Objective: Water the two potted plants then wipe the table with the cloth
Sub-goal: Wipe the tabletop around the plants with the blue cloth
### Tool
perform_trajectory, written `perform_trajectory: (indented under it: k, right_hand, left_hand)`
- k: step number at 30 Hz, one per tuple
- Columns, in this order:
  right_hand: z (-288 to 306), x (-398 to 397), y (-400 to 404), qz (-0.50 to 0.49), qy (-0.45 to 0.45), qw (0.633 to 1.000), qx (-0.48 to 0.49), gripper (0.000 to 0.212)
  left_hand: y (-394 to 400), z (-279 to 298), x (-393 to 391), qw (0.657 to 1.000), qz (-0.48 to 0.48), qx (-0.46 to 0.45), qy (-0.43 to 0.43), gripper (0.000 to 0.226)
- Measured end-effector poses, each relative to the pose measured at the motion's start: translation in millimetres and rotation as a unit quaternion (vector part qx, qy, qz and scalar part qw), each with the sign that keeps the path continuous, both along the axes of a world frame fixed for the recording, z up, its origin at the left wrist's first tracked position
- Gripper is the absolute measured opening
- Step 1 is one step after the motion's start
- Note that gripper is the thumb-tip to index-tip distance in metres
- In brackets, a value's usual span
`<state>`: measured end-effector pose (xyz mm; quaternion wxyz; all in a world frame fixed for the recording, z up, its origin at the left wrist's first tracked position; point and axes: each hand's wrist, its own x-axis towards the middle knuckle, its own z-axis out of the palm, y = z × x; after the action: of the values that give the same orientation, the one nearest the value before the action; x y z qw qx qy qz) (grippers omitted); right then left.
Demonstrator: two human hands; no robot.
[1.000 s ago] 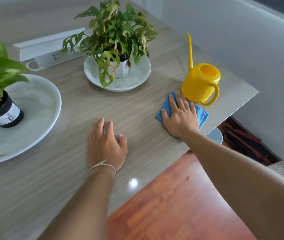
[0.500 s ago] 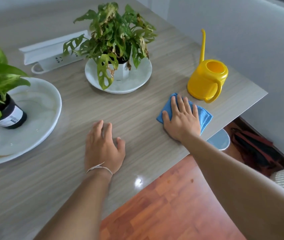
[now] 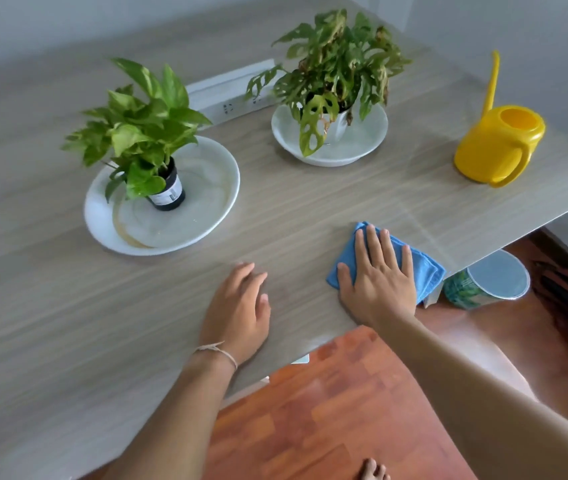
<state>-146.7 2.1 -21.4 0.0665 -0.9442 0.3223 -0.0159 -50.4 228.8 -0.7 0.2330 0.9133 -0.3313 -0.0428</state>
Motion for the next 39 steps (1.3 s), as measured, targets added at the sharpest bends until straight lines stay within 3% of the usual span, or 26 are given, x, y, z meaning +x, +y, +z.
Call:
perform_trajectory:
  k: [6, 11, 18, 23, 32, 39]
  right_hand:
    - [1, 14, 120, 0.077, -0.011, 0.997, 0.008, 0.076]
    - [3, 26, 222, 0.155, -0.011, 0.987, 0.026, 0.076]
    - [5, 43, 335, 0.256, 0.001, 0.966, 0.037, 0.075]
    - [5, 54, 390, 0.311, 0.017, 0.95, 0.039, 0.075]
    - [6, 49, 376, 0.326, -0.019, 0.943, 0.062, 0.077]
    - [0, 44, 246, 0.231, -0.036, 0.972, 0.015, 0.078]
  left_hand:
    - [137, 7, 17, 0.994, 0.103, 0.02, -0.032, 0.05]
    - [221, 11, 32, 0.979, 0.195, 0.014, -0.059, 0.044]
    - [299, -6, 30, 0.971, 0.234, 0.052, -0.026, 0.044]
    - [305, -9, 20, 0.967, 0.253, 0.027, -0.02, 0.045]
    - [308, -7, 22, 0.969, 0.245, 0.006, -0.034, 0.05]
    - [304, -12, 18, 0.967, 0.249, 0.026, -0.05, 0.05]
